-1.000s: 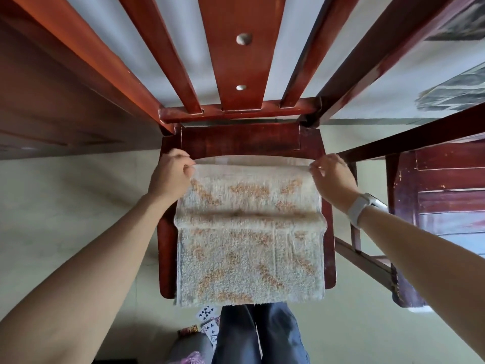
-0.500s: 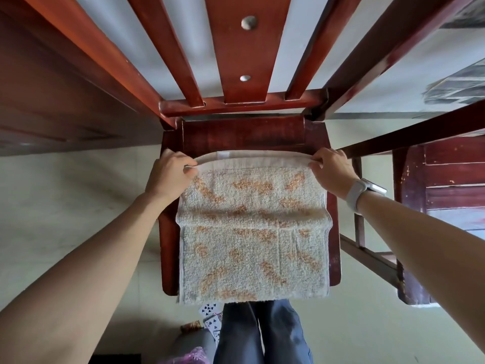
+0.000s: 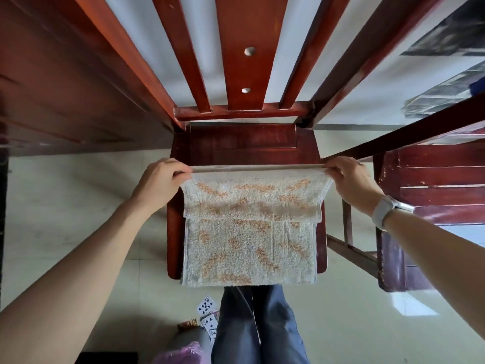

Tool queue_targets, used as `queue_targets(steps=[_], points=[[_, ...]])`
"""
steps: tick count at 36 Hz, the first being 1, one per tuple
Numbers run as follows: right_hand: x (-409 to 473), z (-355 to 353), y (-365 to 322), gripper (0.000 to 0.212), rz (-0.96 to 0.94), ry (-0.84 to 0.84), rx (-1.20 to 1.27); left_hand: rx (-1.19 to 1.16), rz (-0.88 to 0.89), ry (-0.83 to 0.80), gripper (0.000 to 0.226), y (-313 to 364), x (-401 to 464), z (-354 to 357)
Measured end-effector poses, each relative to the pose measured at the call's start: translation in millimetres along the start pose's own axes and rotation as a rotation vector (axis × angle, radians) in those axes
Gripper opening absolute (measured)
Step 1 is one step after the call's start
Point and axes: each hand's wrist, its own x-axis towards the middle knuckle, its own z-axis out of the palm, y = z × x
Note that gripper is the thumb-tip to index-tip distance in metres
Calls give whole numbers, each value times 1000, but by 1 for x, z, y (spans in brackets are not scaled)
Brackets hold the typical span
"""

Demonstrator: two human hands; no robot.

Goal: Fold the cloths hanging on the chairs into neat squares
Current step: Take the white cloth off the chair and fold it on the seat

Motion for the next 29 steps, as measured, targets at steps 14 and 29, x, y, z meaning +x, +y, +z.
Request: queue_targets(steps=[14, 29], points=[[-61, -82, -33, 22, -177, 55, -45, -7, 16, 176, 17, 57, -72, -67], [-75, -165, -79, 5, -303, 275, -29, 239, 343, 467, 20, 94, -93, -135]])
